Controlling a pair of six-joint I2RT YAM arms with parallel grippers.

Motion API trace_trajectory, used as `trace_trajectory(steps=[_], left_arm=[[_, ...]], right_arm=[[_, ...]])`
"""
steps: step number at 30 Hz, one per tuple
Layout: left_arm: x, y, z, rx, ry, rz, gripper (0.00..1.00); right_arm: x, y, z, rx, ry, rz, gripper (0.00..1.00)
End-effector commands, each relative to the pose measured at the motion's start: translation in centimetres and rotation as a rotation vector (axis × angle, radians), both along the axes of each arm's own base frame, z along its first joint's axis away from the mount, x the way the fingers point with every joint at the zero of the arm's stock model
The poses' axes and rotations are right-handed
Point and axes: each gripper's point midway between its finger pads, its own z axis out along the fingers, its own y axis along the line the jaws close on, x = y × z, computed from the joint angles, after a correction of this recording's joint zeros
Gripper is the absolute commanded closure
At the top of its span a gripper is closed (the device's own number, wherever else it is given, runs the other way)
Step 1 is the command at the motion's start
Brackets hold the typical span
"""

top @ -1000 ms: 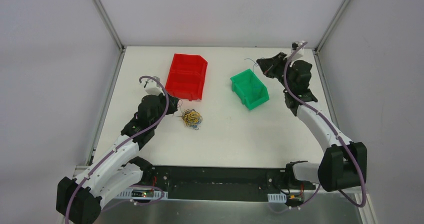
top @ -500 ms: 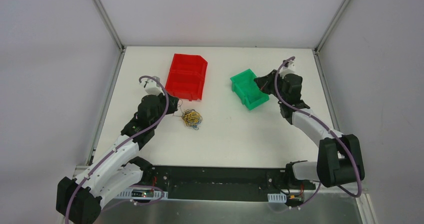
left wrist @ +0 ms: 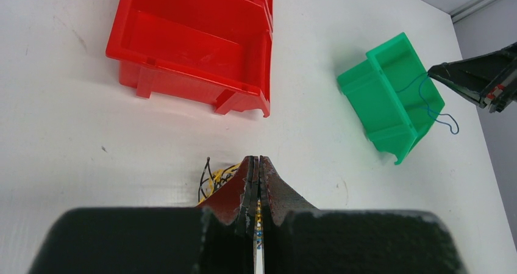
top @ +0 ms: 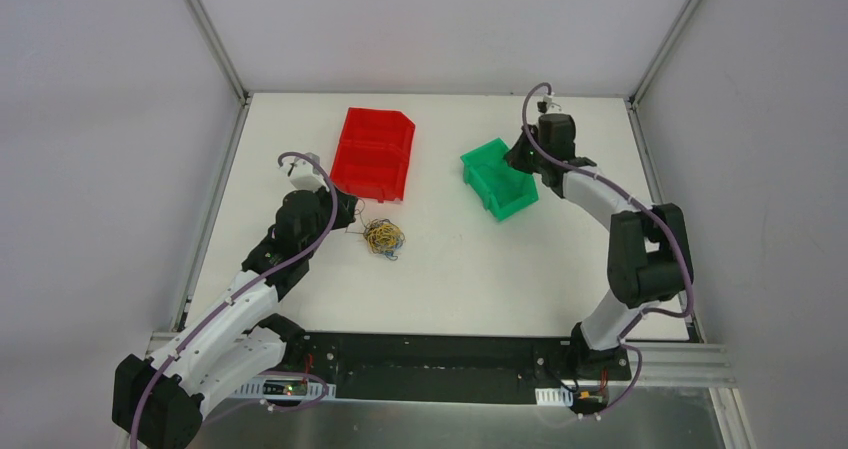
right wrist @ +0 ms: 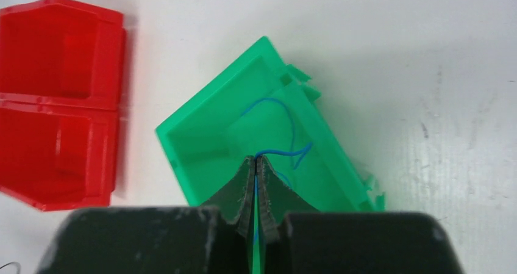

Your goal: Untangle the cables

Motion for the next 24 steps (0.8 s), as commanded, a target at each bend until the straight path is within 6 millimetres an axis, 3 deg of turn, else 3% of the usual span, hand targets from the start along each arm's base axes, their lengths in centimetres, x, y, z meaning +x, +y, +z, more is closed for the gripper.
trace_trajectory(steps=[1,10,15,20,24], left_arm=[[0.4,0.0,0.8,-0.003,-0.034,-0.003,1.0],[0.3,0.1,0.8,-0.003,-0.033,-0.001,1.0],[0.3,0.0,0.7,-0.002,-0.03,-0.005,1.0],[0.3,0.0,0.8,-0.003,-0.032,-0.005,1.0],[0.4,-0.1,0.8,-0.004,-0.03,-0.011,1.0]], right_arm=[[0.2,-2.3,-1.6,-0.232,0.107,-0.039,1.0],[0.4,1.2,-6.6,-0.408,0.23,0.075,1.0],[0.8,2.5,-8.3,-0.431,0.283,0.109,1.0],[1.0,2.8,-7.4,-0.412,0.269,0.083,1.0],[0.9,2.8,-3.8,-0.379,0.199,0.059,0.81]])
